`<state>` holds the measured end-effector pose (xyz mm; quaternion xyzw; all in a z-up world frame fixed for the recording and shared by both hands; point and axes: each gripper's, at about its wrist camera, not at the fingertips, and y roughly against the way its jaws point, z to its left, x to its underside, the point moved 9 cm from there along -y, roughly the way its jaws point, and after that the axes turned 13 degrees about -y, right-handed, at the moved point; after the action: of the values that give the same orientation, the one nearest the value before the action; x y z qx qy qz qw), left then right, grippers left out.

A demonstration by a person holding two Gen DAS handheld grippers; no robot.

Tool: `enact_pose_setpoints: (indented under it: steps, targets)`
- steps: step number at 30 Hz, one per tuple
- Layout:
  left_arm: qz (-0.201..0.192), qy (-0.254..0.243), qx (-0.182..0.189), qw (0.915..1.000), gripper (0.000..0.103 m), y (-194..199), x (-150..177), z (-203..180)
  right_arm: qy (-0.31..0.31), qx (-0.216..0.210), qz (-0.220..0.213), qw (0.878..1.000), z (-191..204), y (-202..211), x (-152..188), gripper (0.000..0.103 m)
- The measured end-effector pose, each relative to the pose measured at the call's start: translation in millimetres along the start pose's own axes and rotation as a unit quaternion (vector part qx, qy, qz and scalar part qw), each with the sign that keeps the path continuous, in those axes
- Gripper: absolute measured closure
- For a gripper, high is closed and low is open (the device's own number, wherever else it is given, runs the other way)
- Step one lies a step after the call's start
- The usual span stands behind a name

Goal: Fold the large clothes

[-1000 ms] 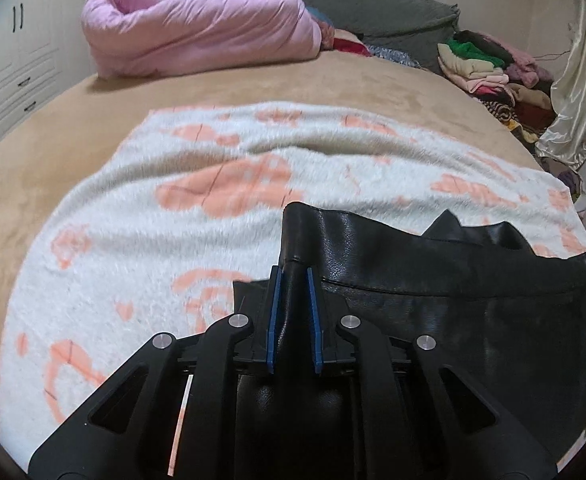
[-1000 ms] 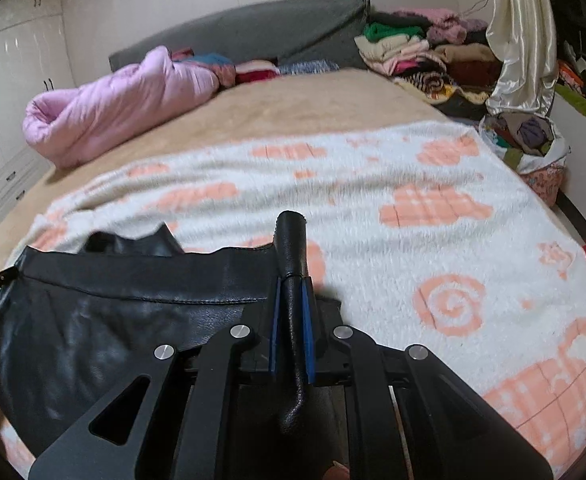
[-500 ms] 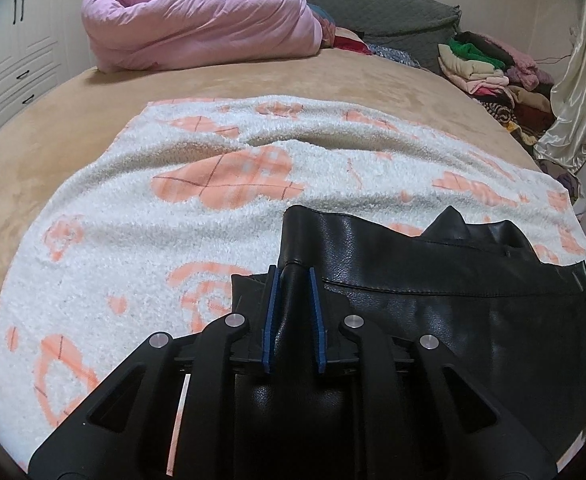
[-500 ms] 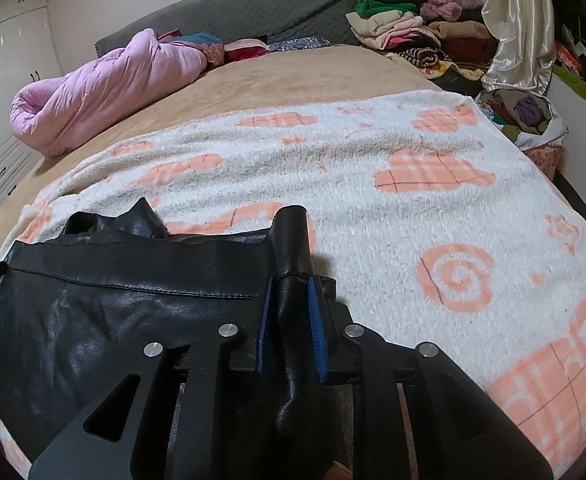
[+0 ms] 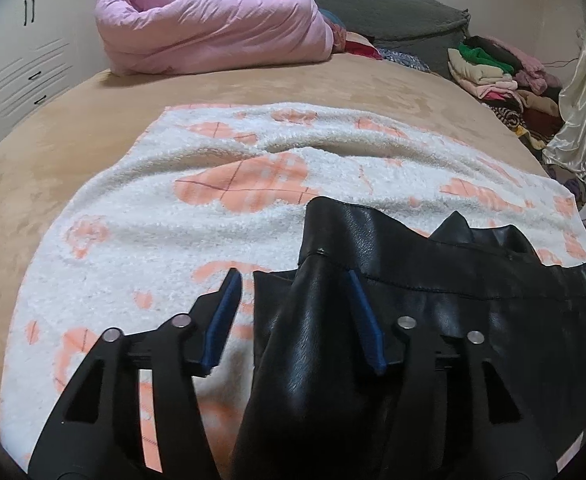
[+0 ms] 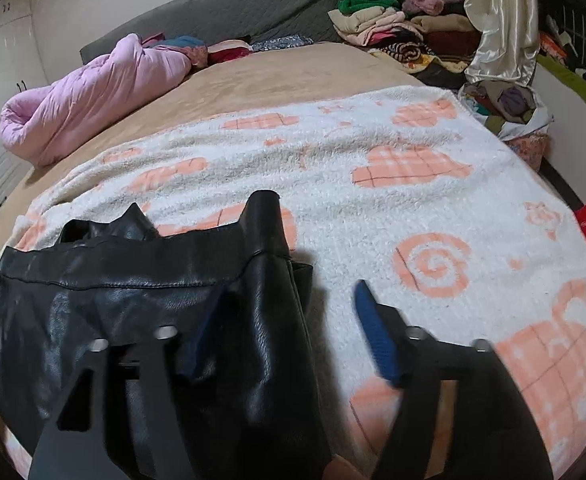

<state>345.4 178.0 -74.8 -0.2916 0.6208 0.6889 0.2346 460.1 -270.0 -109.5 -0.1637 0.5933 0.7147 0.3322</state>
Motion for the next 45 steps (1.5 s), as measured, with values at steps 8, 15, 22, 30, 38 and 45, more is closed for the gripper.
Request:
enact_pose_setpoints:
  steps: [8,15,22,30,38,45]
  targets:
    - [-0.017,0.001,0.004,0.9999,0.018,35.8,-3.2,0.9,0.051,-0.002,-0.071,0.996,22.9,46.4,-6.8,0.023]
    - [-0.027,-0.004,0.018,0.9995,0.012,63.0,5.7,-7.6,0.064,-0.045,-0.080,0.994,47.4,84.9,13.3,0.023]
    - [-0.010,-0.004,0.040,0.9992,0.012,73.4,39.9,-16.7,0.078,-0.060,-0.046,0.994,63.0,99.4,50.3,0.023]
    - [0.035,-0.002,0.044,0.9984,0.012,62.7,88.1,-19.7,0.057,-0.052,0.004,0.997,56.4,93.4,94.1,0.023]
    - [0.055,0.026,0.061,0.9963,0.011,50.0,118.9,-17.5,0.044,-0.014,0.041,0.998,41.0,65.6,121.3,0.024]
    - [0.041,0.028,0.056,0.9972,0.011,72.9,116.2,-10.0,0.038,-0.062,0.020,0.997,67.3,92.2,120.5,0.015]
